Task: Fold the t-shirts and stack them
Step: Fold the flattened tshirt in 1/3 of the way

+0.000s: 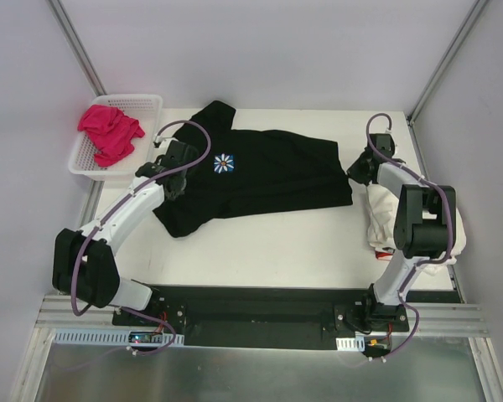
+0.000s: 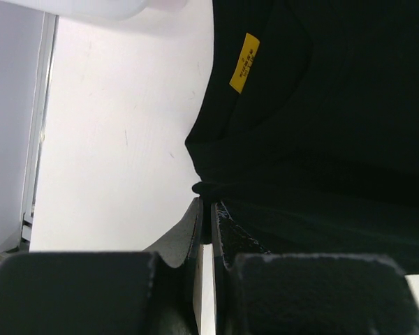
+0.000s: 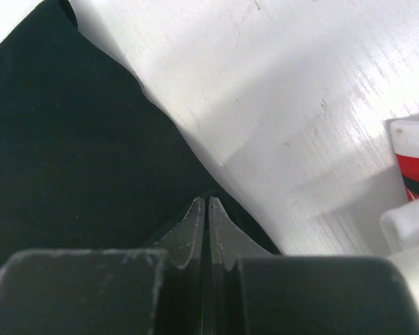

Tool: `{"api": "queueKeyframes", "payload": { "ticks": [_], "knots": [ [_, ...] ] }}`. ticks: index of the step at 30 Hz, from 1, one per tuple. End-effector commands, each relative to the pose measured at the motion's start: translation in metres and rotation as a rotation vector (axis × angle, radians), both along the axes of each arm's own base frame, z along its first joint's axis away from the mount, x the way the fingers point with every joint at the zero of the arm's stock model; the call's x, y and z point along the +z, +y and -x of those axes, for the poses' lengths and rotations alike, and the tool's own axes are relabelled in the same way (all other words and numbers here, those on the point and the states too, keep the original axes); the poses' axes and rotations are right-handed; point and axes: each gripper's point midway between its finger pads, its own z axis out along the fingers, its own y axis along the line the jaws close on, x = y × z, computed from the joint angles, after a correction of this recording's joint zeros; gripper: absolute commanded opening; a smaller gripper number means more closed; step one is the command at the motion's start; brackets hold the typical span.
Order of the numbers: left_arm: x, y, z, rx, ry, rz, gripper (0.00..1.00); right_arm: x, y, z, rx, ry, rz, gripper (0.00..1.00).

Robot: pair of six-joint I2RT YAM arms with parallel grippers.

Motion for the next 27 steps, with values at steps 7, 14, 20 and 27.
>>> {"api": "queueKeyframes", "payload": {
  "ticks": [7, 14, 20, 27],
  "knots": [
    [0.012, 0.003, -0.029, 0.023, -0.031, -0.016, 0.00, 0.007, 0.000, -0.023, 0.006, -0.030, 0.004, 0.01],
    [0.012, 0.005, -0.047, 0.027, -0.046, -0.041, 0.00, 0.001, 0.000, -0.028, 0.008, -0.021, 0.006, 0.01],
    [0.009, 0.010, -0.066, 0.036, -0.056, -0.067, 0.00, -0.006, 0.001, -0.031, 0.009, -0.011, 0.000, 0.01],
    [0.007, 0.014, -0.085, 0.043, -0.076, -0.095, 0.00, -0.008, 0.002, -0.030, 0.014, -0.009, -0.009, 0.01]
  ]
}}
